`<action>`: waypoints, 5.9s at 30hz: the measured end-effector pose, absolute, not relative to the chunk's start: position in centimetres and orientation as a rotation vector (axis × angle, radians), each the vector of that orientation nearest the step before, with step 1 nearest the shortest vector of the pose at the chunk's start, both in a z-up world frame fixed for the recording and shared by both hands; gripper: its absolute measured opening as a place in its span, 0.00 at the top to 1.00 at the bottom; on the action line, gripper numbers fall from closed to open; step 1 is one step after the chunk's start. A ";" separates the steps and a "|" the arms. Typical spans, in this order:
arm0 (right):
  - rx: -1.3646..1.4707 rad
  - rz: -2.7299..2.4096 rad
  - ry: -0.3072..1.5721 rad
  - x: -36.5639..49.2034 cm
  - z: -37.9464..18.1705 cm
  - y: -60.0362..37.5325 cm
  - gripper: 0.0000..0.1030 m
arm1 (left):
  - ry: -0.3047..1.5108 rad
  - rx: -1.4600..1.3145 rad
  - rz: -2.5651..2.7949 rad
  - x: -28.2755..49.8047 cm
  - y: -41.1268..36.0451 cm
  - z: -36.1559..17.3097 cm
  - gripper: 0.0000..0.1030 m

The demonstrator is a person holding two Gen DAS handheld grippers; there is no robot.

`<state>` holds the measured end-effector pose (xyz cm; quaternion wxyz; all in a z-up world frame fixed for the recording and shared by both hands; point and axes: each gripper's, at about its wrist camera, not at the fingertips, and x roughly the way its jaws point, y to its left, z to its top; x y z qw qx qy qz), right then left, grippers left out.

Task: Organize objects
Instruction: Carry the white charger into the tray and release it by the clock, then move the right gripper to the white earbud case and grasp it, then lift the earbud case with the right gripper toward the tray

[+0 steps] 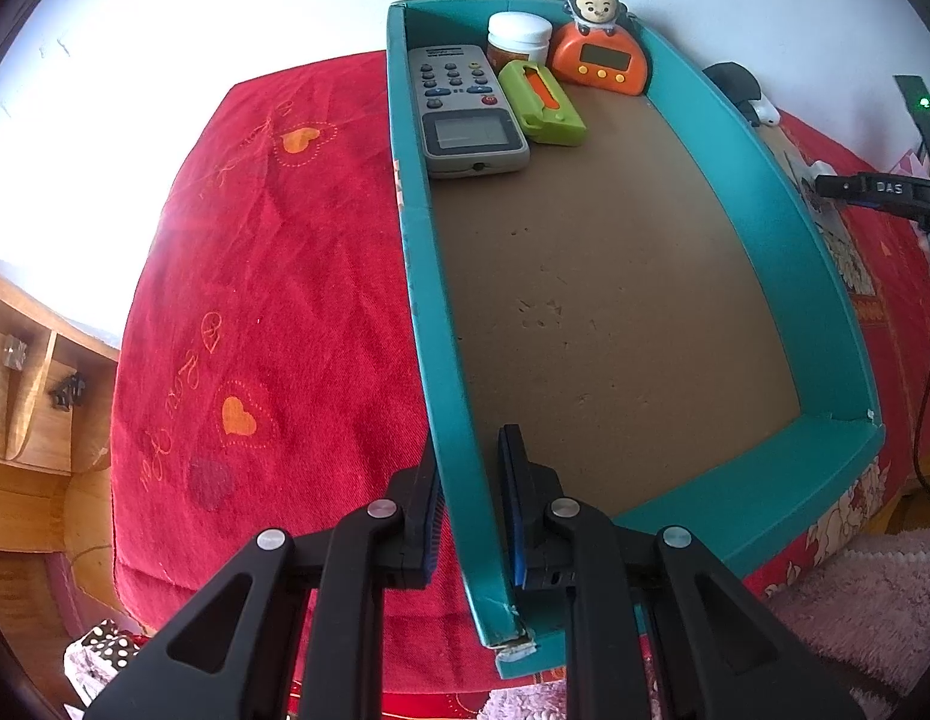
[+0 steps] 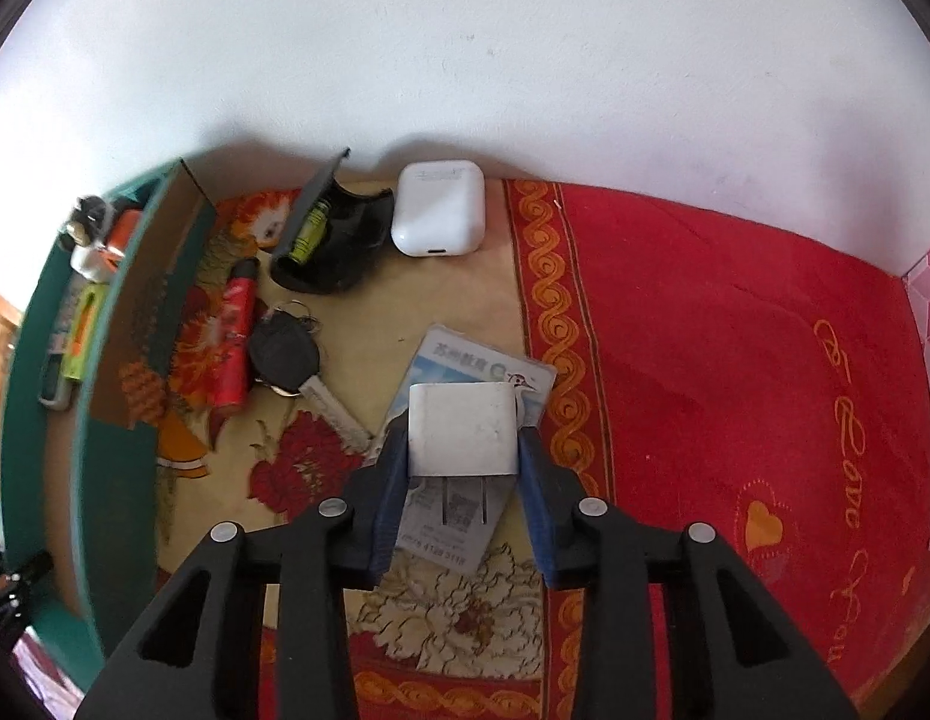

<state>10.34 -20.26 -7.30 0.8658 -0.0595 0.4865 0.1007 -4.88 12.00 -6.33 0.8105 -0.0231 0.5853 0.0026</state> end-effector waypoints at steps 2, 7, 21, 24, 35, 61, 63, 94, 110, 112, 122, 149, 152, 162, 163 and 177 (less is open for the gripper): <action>-0.117 0.230 1.012 9.8 -6.7 -20.2 0.65 | 1.249 -0.052 0.006 -4.9 12.0 -6.4 0.86; -0.154 0.310 0.965 8.1 -4.4 -17.6 0.65 | 1.248 -0.052 0.005 -4.9 12.1 -6.3 0.86; -0.226 0.583 0.982 6.1 -2.2 -3.6 0.65 | 1.244 -0.058 0.003 -5.1 12.3 -6.3 0.86; -0.288 0.529 0.985 6.3 -2.8 -0.7 0.65 | 1.243 -0.059 0.003 -5.1 12.3 -6.3 0.86; -0.362 0.355 1.088 9.9 -7.4 3.2 0.65 | 1.237 -0.066 0.000 -5.3 12.5 -6.3 0.86; -0.357 0.406 0.999 10.7 -7.7 3.6 0.43 | 1.239 -0.071 -0.003 -5.3 12.6 -6.4 0.86; -0.346 0.433 0.975 9.9 -6.7 2.9 0.43 | 1.240 -0.070 -0.003 -5.3 12.6 -6.4 0.86; 0.020 0.230 0.977 15.0 -5.8 -20.6 0.43 | 1.280 -0.054 0.060 -4.4 11.5 -6.5 0.86; 0.039 0.209 0.954 21.3 -6.3 -19.6 0.47 | 1.300 -0.082 0.132 -3.5 10.6 -6.6 0.86; 0.007 0.181 0.950 21.2 -6.3 -19.7 0.56 | 1.299 -0.085 0.134 -3.6 10.8 -6.6 0.86; 0.022 0.207 0.944 20.0 -6.3 -23.0 0.56 | 1.294 -0.086 0.136 -4.0 11.2 -6.5 0.86; -0.111 0.202 1.001 20.1 -6.0 -22.4 0.49 | 1.275 -0.066 0.115 -5.1 10.7 -5.9 0.86; -0.116 0.178 0.990 20.4 -6.1 -22.1 0.52 | 1.277 -0.064 0.114 -5.1 10.7 -5.9 0.86; -0.052 0.171 1.008 19.9 -6.2 -23.7 0.57 | 1.283 -0.059 0.108 -4.7 10.5 -6.0 0.86; -0.037 0.172 1.003 19.3 -6.2 -24.1 0.57 | 1.284 -0.060 0.107 -4.7 10.5 -6.0 0.86; -0.047 0.384 0.905 10.1 -1.6 -18.8 0.57 | 1.299 -0.053 0.085 -3.9 10.7 -6.1 0.86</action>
